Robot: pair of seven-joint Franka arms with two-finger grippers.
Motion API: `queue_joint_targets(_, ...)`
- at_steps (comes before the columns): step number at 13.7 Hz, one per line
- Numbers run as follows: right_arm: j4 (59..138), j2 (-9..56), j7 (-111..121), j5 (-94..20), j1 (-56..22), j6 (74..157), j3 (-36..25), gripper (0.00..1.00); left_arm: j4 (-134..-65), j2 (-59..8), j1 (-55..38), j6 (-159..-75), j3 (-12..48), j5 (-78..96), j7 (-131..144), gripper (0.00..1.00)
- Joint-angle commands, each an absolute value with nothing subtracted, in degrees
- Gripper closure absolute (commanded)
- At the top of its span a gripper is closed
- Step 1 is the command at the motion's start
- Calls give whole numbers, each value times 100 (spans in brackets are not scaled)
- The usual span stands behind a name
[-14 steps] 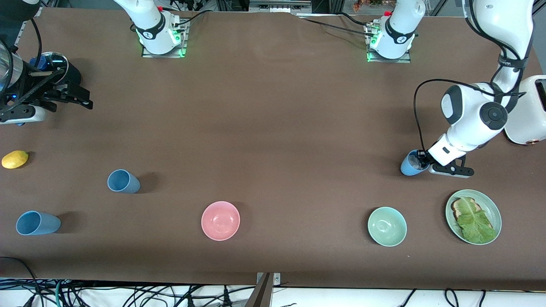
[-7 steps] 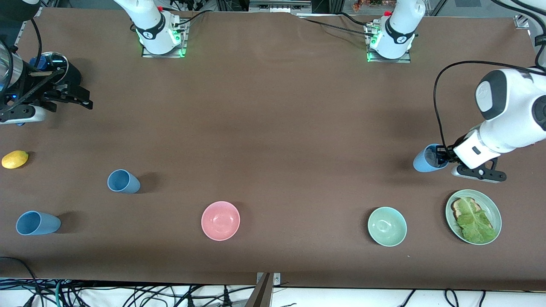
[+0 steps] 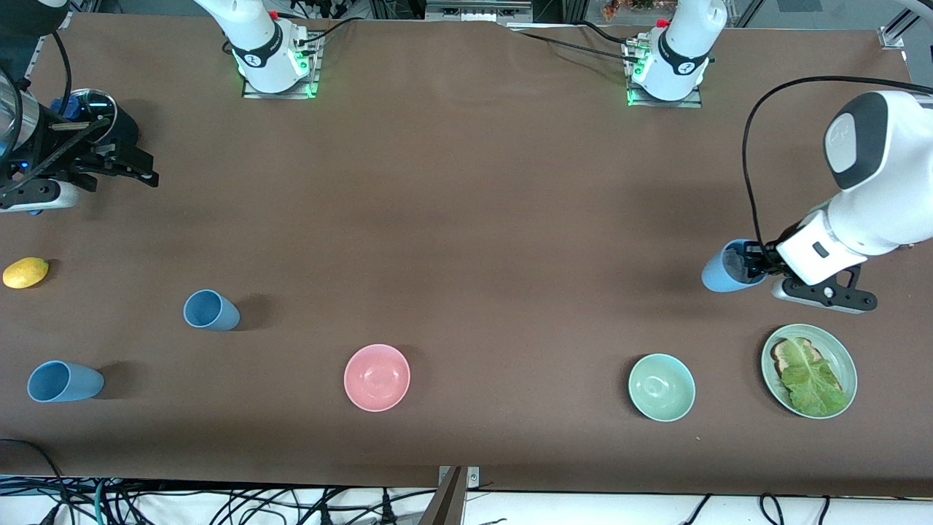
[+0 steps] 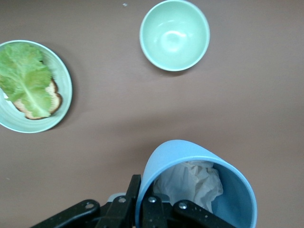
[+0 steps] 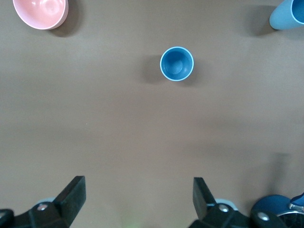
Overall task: Stack blue cups with both arms
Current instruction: 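Lift the tissue cup with the left gripper toward the table middle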
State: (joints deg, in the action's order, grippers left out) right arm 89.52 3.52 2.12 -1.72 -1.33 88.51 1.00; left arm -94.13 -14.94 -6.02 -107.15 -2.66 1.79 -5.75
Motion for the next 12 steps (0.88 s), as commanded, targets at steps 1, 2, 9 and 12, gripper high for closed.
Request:
queue_joint_targets(1,9009,272,158,-264,-114,8877,114,0,-9027,-1573,-747,-10398,130,123,444,100)
queue_joint_targets(2,9009,272,150,-264,-114,8886,114,0,-8965,-1573,-782,-10380,323,123,901,100)
queue_joint_targets(9,9009,272,158,-272,-114,8894,114,0,-8868,-1827,-2089,-10502,765,132,4110,100)
queue_joint_targets(12,9009,272,158,-272,-114,8912,106,0,-8483,-2213,-2793,-10626,756,106,5463,100)
